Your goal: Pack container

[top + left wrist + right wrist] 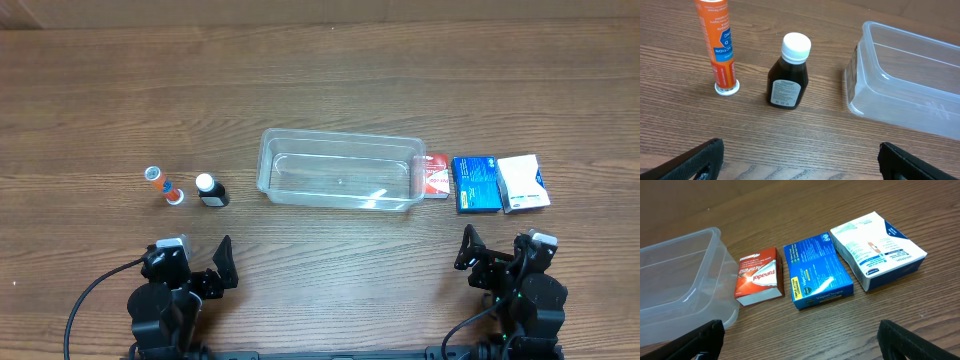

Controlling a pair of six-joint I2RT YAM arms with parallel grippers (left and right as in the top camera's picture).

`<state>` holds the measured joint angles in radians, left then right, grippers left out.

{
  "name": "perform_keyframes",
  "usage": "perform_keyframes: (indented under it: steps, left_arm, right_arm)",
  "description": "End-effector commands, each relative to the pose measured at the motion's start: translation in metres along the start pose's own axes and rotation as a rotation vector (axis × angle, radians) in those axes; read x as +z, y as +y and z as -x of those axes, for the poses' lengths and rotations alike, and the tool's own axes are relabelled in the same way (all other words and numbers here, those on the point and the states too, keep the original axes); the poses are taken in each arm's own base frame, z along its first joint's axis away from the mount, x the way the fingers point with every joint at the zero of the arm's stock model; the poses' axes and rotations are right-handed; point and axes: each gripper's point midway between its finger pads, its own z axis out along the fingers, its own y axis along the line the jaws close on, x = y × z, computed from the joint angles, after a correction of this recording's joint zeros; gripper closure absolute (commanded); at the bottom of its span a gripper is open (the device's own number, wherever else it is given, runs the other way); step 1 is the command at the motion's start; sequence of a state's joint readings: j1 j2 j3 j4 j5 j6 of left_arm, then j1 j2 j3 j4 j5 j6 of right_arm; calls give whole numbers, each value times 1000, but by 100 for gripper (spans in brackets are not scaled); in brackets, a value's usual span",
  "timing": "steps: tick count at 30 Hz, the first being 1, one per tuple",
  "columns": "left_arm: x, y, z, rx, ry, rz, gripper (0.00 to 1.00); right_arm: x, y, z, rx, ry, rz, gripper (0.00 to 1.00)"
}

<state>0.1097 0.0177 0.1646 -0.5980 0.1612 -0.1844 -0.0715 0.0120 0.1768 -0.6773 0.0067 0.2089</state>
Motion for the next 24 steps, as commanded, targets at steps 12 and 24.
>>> perform_keyframes:
  steps: [12, 24]
  left_arm:
    - [1, 0, -1, -10, -8, 0, 0]
    - [1, 0, -1, -10, -8, 1, 0]
  right_arm:
    - [3, -3, -8, 5, 17, -6, 0]
    - [3, -1, -4, 5, 1, -1, 0]
